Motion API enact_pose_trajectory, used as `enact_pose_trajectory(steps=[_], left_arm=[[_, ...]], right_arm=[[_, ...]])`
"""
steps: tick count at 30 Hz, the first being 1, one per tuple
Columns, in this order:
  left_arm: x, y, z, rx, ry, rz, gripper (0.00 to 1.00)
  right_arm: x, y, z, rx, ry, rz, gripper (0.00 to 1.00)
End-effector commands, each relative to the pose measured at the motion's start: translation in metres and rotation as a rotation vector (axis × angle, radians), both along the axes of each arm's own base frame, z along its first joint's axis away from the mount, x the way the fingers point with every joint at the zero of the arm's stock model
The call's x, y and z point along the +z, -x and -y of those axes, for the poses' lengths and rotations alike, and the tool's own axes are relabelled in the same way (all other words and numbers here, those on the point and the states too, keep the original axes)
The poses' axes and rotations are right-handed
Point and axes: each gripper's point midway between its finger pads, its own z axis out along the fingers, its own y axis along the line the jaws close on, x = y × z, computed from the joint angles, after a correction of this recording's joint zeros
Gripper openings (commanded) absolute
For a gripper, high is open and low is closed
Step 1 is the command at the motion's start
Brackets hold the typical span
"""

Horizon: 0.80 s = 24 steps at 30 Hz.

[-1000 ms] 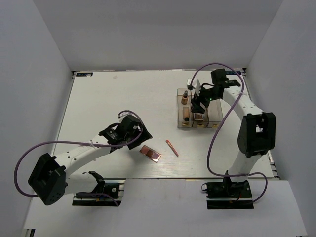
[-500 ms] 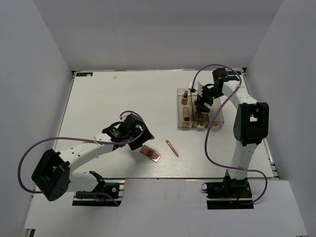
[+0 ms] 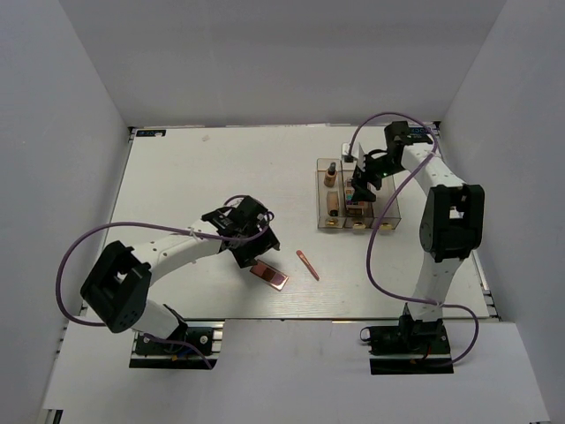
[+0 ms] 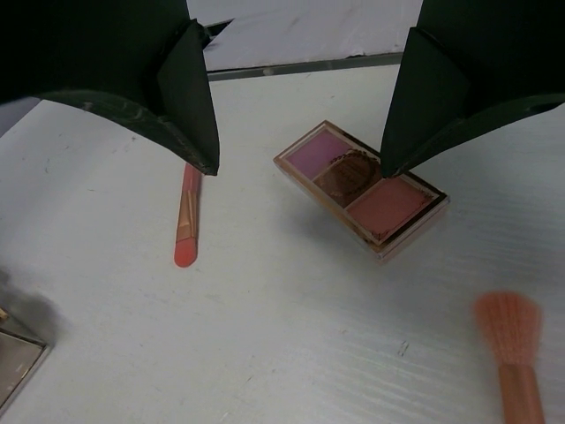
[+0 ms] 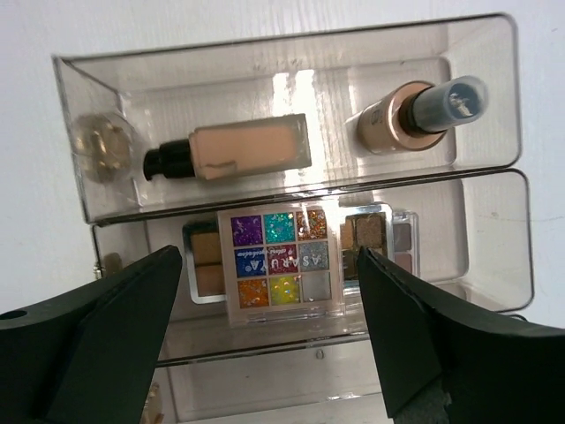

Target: Organize the makeup

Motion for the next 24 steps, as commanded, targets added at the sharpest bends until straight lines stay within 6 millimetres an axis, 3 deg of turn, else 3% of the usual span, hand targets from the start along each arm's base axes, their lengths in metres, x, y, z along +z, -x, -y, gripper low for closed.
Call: enact_pose_trajectory(steps=[1, 10, 24], left_arm=[[0.013, 0.001, 0.001, 0.013, -0.006, -0.015, 0.83], [0.003, 0.018, -0.007, 0.034, -0.119, -0.176, 0.83], [-0.038, 0.033, 0.004, 0.068, -0.142, -0.361, 0.80]], right_arm=[[0.066, 0.004, -0.011, -0.017, -0.149, 0.072, 0.85], [0.095, 0.030, -0.025, -0.060, -0.313, 0.065, 0.84], [0.091, 0.051, -0.031, -0.085, -0.385, 0.021, 0.85]])
